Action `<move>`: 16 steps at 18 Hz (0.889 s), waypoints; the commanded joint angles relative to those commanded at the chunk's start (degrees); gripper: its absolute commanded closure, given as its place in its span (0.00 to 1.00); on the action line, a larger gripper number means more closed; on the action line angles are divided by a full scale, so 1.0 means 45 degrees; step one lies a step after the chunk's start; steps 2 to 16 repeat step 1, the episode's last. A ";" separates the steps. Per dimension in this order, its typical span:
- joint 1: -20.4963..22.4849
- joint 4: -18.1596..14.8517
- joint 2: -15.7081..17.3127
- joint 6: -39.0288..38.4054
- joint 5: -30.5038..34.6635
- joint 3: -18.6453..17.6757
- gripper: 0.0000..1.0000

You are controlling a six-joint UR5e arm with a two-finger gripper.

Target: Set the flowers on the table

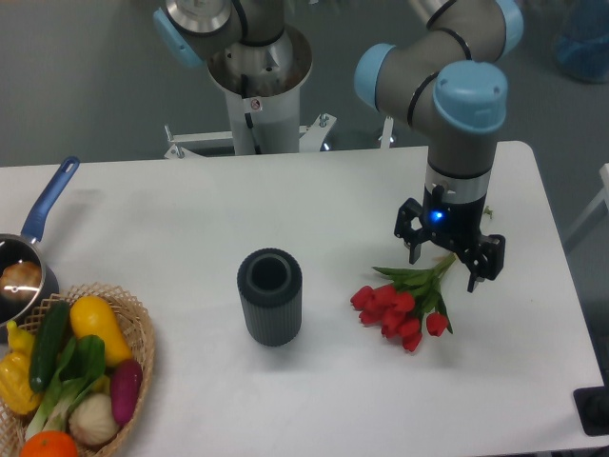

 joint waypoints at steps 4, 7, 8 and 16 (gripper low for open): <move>0.0020 0.0000 0.0000 0.0039 0.0000 0.0000 0.00; 0.0020 0.0000 0.0000 0.0039 0.0000 0.0000 0.00; 0.0020 0.0000 0.0000 0.0039 0.0000 0.0000 0.00; 0.0020 0.0000 0.0000 0.0039 0.0000 0.0000 0.00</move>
